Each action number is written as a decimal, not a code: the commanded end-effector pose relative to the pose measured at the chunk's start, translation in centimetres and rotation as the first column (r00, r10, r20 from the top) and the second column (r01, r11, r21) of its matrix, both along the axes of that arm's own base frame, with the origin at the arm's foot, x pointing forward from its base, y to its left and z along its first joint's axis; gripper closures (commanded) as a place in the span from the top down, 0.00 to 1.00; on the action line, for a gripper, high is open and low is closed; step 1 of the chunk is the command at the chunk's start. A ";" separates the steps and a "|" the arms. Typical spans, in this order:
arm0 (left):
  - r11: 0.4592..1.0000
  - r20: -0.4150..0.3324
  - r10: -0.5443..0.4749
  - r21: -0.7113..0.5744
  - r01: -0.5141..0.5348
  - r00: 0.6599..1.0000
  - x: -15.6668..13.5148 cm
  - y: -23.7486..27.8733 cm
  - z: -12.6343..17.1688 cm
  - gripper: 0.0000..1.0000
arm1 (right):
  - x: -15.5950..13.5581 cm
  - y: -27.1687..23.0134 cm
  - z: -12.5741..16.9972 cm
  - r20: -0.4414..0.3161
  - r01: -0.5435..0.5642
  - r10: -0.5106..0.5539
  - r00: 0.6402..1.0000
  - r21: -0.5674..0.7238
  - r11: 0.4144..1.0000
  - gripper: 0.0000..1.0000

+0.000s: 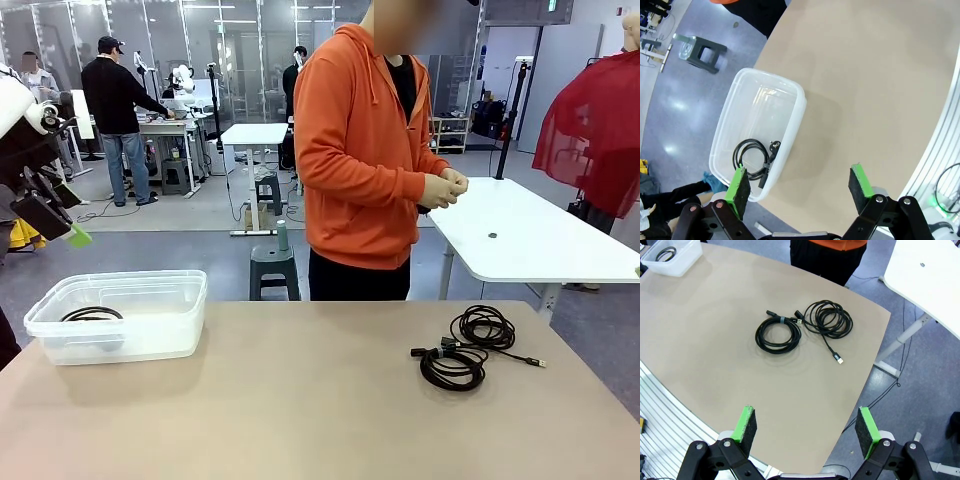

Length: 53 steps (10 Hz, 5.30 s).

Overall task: Organize and store the cables.
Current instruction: Place the Power Cable into the Organizing box.

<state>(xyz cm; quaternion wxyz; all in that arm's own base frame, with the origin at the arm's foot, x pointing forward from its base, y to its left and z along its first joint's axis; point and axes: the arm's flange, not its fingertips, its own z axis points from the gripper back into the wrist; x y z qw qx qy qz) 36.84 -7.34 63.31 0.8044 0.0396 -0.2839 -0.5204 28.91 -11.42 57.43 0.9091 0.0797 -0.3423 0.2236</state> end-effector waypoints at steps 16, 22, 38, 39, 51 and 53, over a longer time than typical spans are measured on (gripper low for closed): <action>1.000 -0.005 0.024 0.016 -0.024 1.000 0.1 -0.2 0.2 1.00 | 0.0 -0.2 -0.1 0.002 -0.006 0.006 1.000 0.004 1.000 1.00; 1.000 -0.005 0.024 0.016 -0.024 1.000 0.1 -0.2 0.2 1.00 | 0.0 -0.2 -0.1 0.002 -0.006 0.006 1.000 0.004 1.000 1.00; 0.985 -0.110 -0.098 0.132 0.112 0.989 2.7 -7.7 0.3 1.00 | 0.0 -0.2 -0.1 0.002 -0.006 0.006 1.000 0.004 1.000 1.00; 0.976 -0.137 -0.155 0.129 0.173 0.978 3.7 -9.9 0.6 1.00 | 0.0 -0.2 -0.1 0.002 -0.006 0.006 1.000 0.004 1.000 1.00; 0.871 -0.353 -0.334 0.240 0.429 0.874 10.3 -25.3 -4.1 1.00 | 0.0 -0.2 -0.1 0.002 -0.006 0.006 1.000 0.004 1.000 1.00; 0.874 -0.320 -0.331 0.252 0.416 0.888 10.2 -26.0 -5.2 1.00 | 0.0 -0.2 -0.1 0.002 -0.006 0.006 1.000 0.004 1.000 1.00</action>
